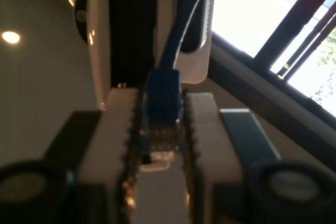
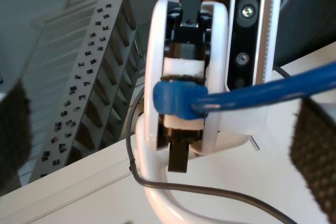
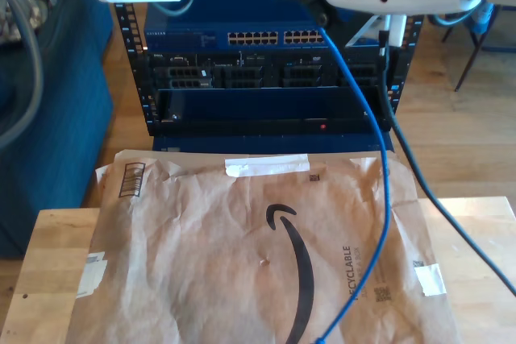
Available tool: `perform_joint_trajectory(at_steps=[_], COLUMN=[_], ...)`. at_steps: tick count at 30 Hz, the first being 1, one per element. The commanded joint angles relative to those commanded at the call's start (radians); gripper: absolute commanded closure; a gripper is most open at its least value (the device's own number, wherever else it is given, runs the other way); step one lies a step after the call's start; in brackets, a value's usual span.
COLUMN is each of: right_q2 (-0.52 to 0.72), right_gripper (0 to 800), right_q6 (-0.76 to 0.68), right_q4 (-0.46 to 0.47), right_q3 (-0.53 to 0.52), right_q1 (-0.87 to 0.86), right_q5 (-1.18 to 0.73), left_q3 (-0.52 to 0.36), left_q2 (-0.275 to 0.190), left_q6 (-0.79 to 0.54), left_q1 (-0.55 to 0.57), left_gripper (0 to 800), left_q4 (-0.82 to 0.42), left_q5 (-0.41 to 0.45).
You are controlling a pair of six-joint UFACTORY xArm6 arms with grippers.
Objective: Grab the cable and plug it in
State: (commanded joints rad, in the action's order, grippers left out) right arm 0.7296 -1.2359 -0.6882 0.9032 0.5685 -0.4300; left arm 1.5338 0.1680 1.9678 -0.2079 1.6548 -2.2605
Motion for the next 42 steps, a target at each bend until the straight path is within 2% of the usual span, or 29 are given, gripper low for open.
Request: perform_joint_trajectory(at_steps=[5,9,19,24,33,34,35,36,37,40,42], right_q2=[-0.003,-0.003,-0.020,-0.020,-0.023,-0.023,-0.023,-0.023,-0.025,-0.028,-0.029], right_gripper=[247,352,447,528,739,760,773,786,790,797,798], right_q6=[0.000,-0.003,-0.006,-0.008,-0.008,-0.008,-0.008,-0.009,-0.011,-0.014,-0.012], right_q4=[-0.002,-0.002,-0.003,-0.014,-0.083,-0.095,-0.103,-0.103,-0.104,-0.104,-0.104], right_q3=[-0.009,-0.012,-0.017,-0.017,-0.017,-0.017,-0.017,-0.017,-0.017,-0.017,-0.017], right_q1=[0.012,0.020,0.040,0.040,0.041,0.041,0.041,0.041,0.041,0.040,0.040], right_q5=[0.003,0.044,0.060,0.061,0.061,0.061,0.060,0.060,0.061,0.061,0.061], left_q3=[-0.002,-0.002,0.003,0.002,0.003,0.003,0.003,0.002,0.000,-0.002,-0.002], left_q2=[0.000,0.000,0.000,0.000,0.000,0.000,0.000,0.000,0.000,0.002,0.002], left_q6=[0.000,-0.002,-0.002,-0.002,-0.002,0.000,-0.003,-0.011,-0.012,-0.014,-0.014], left_q1=[0.000,0.000,0.000,0.000,0.000,0.000,0.000,0.000,0.000,0.000,0.000], left_gripper=[769,769,769,769,766,745,626,426,259,229,91], left_q4=[0.000,0.000,0.002,0.000,0.000,0.002,0.002,0.009,0.035,0.077,0.077], left_q5=[-0.008,-0.008,-0.011,-0.011,-0.014,-0.015,-0.017,-0.017,-0.017,-0.028,-0.023])
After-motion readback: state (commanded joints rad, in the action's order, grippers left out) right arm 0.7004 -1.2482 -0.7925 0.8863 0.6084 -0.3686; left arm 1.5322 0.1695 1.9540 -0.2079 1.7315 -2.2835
